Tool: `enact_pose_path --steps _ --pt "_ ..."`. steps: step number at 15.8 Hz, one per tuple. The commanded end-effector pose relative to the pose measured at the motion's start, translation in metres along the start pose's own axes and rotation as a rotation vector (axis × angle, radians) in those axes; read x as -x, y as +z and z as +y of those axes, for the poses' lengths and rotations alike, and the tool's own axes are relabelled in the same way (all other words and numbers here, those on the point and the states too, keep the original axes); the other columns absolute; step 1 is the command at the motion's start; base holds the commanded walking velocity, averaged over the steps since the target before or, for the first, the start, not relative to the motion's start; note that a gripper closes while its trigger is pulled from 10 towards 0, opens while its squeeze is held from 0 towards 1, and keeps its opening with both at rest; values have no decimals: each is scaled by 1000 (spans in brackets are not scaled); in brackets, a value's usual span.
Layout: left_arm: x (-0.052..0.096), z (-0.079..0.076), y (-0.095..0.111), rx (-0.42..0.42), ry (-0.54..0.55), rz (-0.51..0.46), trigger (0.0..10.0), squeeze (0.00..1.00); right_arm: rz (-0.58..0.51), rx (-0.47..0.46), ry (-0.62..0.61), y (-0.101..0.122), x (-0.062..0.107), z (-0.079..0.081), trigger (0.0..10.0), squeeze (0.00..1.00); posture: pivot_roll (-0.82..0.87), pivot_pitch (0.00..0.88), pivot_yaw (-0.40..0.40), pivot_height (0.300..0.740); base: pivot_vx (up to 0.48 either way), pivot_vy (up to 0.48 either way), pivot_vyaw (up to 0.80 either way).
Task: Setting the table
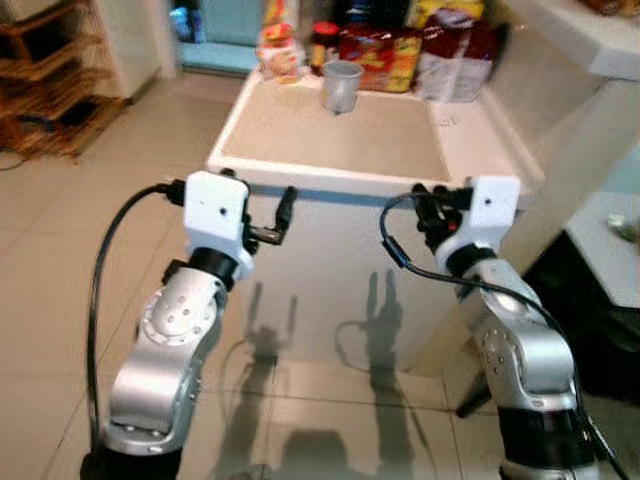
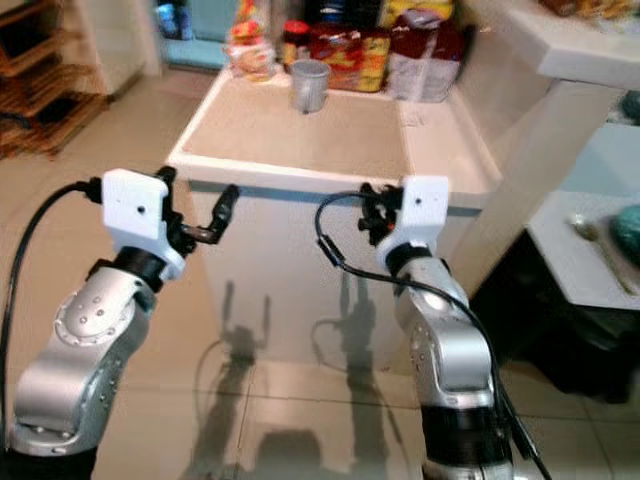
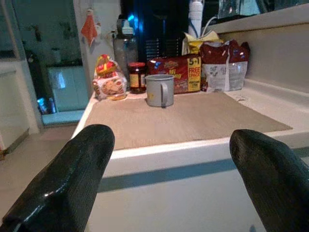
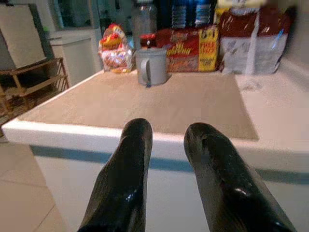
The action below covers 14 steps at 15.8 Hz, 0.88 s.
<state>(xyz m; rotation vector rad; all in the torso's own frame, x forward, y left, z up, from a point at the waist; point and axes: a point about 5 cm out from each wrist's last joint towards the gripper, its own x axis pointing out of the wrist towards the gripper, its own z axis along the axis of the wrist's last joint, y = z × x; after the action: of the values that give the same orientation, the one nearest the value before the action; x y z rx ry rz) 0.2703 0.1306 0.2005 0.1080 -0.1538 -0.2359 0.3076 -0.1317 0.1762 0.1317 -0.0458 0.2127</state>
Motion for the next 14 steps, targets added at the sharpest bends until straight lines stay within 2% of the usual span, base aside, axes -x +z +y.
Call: enact_pose_path --steps 1,7,10,12,13,14 --pt "-1 -1 0 -5 -7 6 10000 0 16 25 -18 -1 -1 -8 10000 0 19 23 -79 740 439 0 0" --pt "0 0 -3 -3 -1 20 10000 0 21 54 28 0 -5 -5 10000 0 13 30 -83 740 462 0 0" --pt "0 3 -2 -8 7 21 10000 0 25 92 80 0 -6 2 10000 0 16 34 -88 740 467 0 729" --pt "1 3 -2 -11 6 23 10000 0 21 74 68 0 -6 1 10000 0 17 37 -90 740 465 0 800" --pt "1 3 -3 -12 5 23 10000 0 16 40 60 0 -6 0 10000 0 16 37 -90 740 469 0 0" --pt "1 2 -3 -13 0 24 10000 0 -17 -36 48 3 -5 -3 10000 1000 15 43 -90 740 469 0 0"
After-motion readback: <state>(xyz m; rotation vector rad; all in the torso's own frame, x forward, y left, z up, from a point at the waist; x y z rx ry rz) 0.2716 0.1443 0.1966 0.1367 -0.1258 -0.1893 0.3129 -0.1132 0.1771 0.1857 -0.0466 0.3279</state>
